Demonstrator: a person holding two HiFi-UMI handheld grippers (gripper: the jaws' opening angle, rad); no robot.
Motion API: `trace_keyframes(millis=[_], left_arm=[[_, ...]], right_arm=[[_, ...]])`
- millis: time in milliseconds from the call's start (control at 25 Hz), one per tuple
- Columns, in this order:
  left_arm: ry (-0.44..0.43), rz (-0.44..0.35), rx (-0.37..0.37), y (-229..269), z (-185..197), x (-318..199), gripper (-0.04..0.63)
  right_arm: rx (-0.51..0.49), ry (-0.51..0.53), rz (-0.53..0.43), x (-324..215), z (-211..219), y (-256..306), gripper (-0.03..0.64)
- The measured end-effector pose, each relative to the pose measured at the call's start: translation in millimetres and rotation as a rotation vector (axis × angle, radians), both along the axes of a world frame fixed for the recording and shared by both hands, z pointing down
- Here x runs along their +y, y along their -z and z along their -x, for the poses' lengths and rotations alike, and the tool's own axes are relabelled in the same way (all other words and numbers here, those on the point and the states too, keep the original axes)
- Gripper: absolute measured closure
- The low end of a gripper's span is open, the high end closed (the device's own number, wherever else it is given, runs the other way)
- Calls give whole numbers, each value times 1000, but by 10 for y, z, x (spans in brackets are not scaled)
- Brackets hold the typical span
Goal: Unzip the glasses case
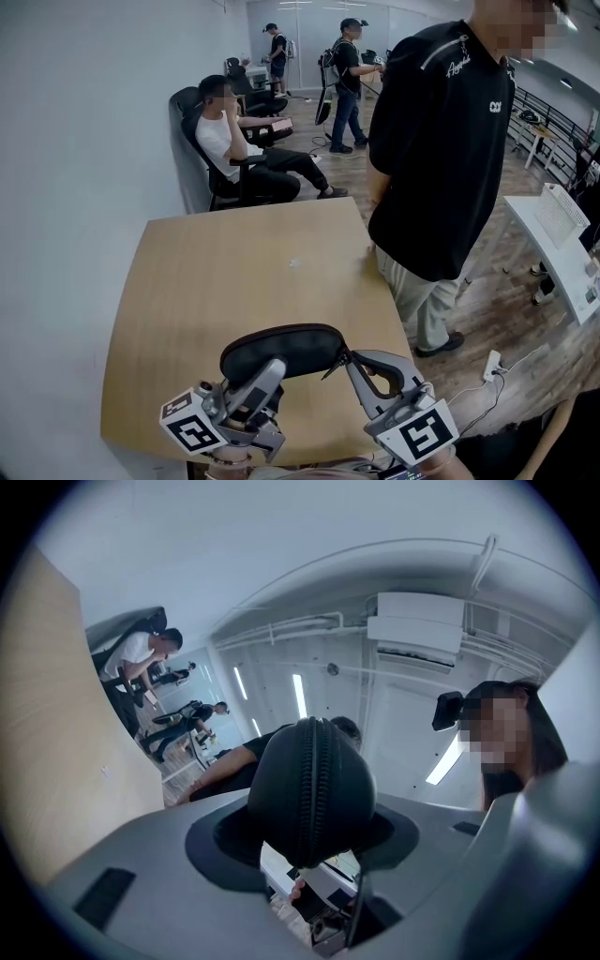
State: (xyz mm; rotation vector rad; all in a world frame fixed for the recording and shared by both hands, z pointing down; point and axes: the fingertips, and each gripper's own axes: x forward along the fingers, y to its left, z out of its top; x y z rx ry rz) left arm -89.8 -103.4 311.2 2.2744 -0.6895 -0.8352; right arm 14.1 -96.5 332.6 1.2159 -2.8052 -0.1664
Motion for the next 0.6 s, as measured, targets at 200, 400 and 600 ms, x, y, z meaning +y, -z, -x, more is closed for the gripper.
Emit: trace_keyframes(millis=[200, 400, 600], left_arm=[[-12, 5, -22, -27, 3, -15, 364], [-32, 15, -30, -26, -47, -17, 364], [-49, 20, -29, -34, -62, -22, 364]], right_arm=[[8, -7, -3, -22, 4, -29, 600], [15, -20, -14, -24, -44, -15, 600], [20, -29, -24, -26, -64, -13, 600]])
